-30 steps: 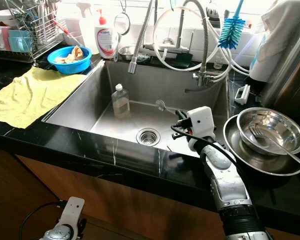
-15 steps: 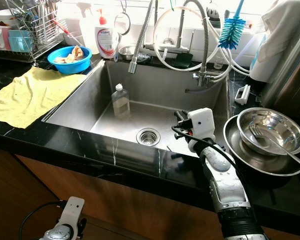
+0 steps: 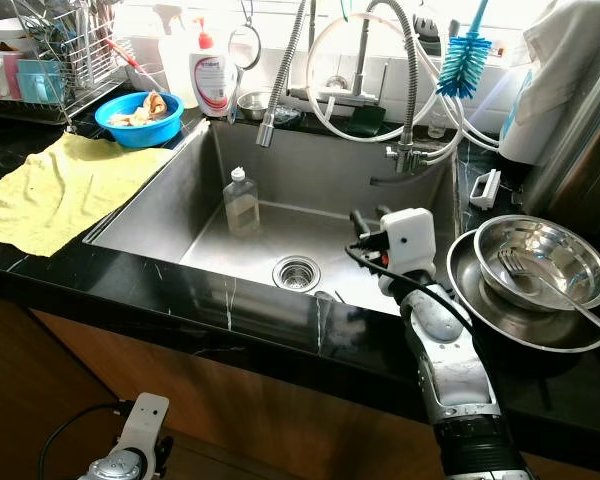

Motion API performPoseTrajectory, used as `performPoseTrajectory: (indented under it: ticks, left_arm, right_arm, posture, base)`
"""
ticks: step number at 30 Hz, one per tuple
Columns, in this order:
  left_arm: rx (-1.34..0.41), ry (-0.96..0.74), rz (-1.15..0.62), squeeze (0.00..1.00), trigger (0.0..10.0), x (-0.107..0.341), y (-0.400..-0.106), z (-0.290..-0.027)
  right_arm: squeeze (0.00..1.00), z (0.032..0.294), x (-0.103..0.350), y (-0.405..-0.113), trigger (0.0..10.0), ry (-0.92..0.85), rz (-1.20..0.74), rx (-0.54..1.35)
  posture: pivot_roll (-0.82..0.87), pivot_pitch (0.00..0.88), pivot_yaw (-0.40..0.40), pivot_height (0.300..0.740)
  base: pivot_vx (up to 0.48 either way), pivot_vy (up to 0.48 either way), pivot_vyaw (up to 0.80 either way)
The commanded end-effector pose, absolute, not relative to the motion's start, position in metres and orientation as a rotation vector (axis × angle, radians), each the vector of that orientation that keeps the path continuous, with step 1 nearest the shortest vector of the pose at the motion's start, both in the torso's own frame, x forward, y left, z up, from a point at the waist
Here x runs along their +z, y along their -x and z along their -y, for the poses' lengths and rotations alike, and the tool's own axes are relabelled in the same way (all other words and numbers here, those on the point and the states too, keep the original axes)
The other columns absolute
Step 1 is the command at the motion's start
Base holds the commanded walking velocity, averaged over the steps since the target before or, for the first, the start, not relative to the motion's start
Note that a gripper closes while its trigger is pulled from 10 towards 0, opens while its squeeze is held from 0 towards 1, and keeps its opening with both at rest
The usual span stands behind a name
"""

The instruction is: Kitchen organization

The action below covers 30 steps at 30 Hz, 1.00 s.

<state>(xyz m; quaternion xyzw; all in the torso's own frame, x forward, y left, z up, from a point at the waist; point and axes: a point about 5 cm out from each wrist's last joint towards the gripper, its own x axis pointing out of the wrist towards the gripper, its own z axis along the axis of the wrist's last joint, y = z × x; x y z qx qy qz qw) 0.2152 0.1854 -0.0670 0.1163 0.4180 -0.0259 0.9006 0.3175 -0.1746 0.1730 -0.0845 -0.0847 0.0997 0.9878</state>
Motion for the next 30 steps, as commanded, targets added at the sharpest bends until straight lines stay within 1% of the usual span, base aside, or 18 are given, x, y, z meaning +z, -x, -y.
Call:
performPoseTrajectory:
  ticks: [1, 3, 6, 7, 8, 10, 11, 12, 13, 14, 15, 19, 24, 26, 30]
  left_arm:
    - [-0.047, -0.244, -0.865, 0.00, 10.0, -0.067, -0.215, -0.187]
    - [-0.054, -0.248, -0.868, 0.00, 10.0, -0.068, -0.214, -0.186]
    - [-0.057, -0.249, -0.869, 0.00, 10.0, -0.068, -0.213, -0.186]
    - [-0.058, -0.250, -0.870, 0.00, 10.0, -0.068, -0.213, -0.186]
    - [-0.058, -0.250, -0.870, 0.00, 10.0, -0.068, -0.213, -0.186]
    - [-0.060, -0.253, -0.871, 0.00, 10.0, -0.068, -0.213, -0.186]
    - [-0.065, -0.258, -0.873, 0.00, 10.0, -0.068, -0.213, -0.187]
    - [-0.065, -0.258, -0.873, 0.00, 10.0, -0.068, -0.213, -0.187]
    - [-0.069, -0.261, -0.874, 0.00, 10.0, -0.068, -0.213, -0.187]
    - [-0.071, -0.262, -0.874, 0.00, 10.0, -0.068, -0.213, -0.186]
    - [-0.073, -0.262, -0.874, 0.00, 10.0, -0.068, -0.213, -0.186]
    - [-0.080, -0.267, -0.875, 0.00, 10.0, -0.069, -0.212, -0.186]
    - [-0.088, -0.273, -0.880, 0.00, 10.0, -0.069, -0.211, -0.186]
    - [-0.090, -0.272, -0.882, 0.00, 10.0, -0.070, -0.210, -0.186]
    - [-0.091, -0.271, -0.882, 0.00, 10.0, -0.070, -0.210, -0.186]
  right_arm:
    - [0.00, 0.181, 0.190, -0.311, 10.0, 0.173, 0.242, 0.139]
    - [0.00, 0.187, 0.199, -0.303, 10.0, 0.213, 0.280, 0.088]
    - [0.00, 0.197, 0.208, -0.293, 10.0, 0.217, 0.318, 0.000]
    - [0.00, 0.209, 0.215, -0.284, 10.0, 0.233, 0.349, -0.107]
    - [0.00, 0.209, 0.215, -0.284, 10.0, 0.233, 0.349, -0.107]
    - [0.00, 0.217, 0.219, -0.274, 10.0, 0.222, 0.371, -0.186]
    - [0.00, 0.223, 0.219, -0.262, 10.0, 0.229, 0.380, -0.222]
    - [0.00, 0.223, 0.219, -0.262, 10.0, 0.229, 0.380, -0.222]
    - [0.25, 0.226, 0.219, -0.253, 10.0, 0.232, 0.379, -0.240]
    - [0.25, 0.227, 0.218, -0.250, 10.0, 0.226, 0.377, -0.246]
    - [1.00, 0.229, 0.218, -0.247, 10.0, 0.222, 0.376, -0.258]
    - [1.00, 0.233, 0.220, -0.235, 10.0, 0.211, 0.384, -0.326]
    - [1.00, 0.231, 0.217, -0.226, 10.0, 0.207, 0.376, -0.385]
    - [1.00, 0.230, 0.211, -0.218, 10.0, 0.188, 0.357, -0.424]
    - [1.00, 0.229, 0.209, -0.215, 10.0, 0.182, 0.349, -0.438]
  posture:
    - [-0.13, 0.000, 0.005, 0.740]
    - [-0.14, 0.000, 0.007, 0.740]
    - [-0.14, 0.000, 0.008, 0.740]
    - [-0.14, 0.000, 0.009, 0.740]
    - [-0.14, 0.000, 0.009, 0.740]
    - [-0.15, 0.000, 0.014, 0.740]
    - [-0.15, 0.000, 0.015, 0.740]
    - [-0.15, 0.000, 0.015, 0.740]
    - [-0.15, 0.000, 0.017, 0.740]
    - [-0.15, 0.000, 0.017, 0.740]
    - [-0.15, 0.000, 0.017, 0.740]
    - [-0.15, 0.000, 0.018, 0.740]
    - [-0.15, 0.000, 0.017, 0.740]
    - [-0.15, 0.000, 0.016, 0.740]
    - [-0.15, 0.000, 0.016, 0.740]
  base:
    - [0.000, 0.000, 0.00]
    - [0.000, 0.000, 0.00]
    - [0.000, 0.000, 0.00]
    - [0.000, 0.000, 0.00]
    - [0.000, 0.000, 0.00]
    - [0.000, 0.000, 0.00]
    - [0.000, 0.000, 0.00]
    - [0.000, 0.000, 0.00]
    - [0.000, 0.000, 0.00]
    - [0.000, 0.000, 0.00]
    - [0.000, 0.000, 0.00]
    - [0.000, 0.000, 0.00]
    - [0.000, 0.000, 0.00]
    - [0.000, 0.000, 0.00]
    - [0.000, 0.000, 0.00]
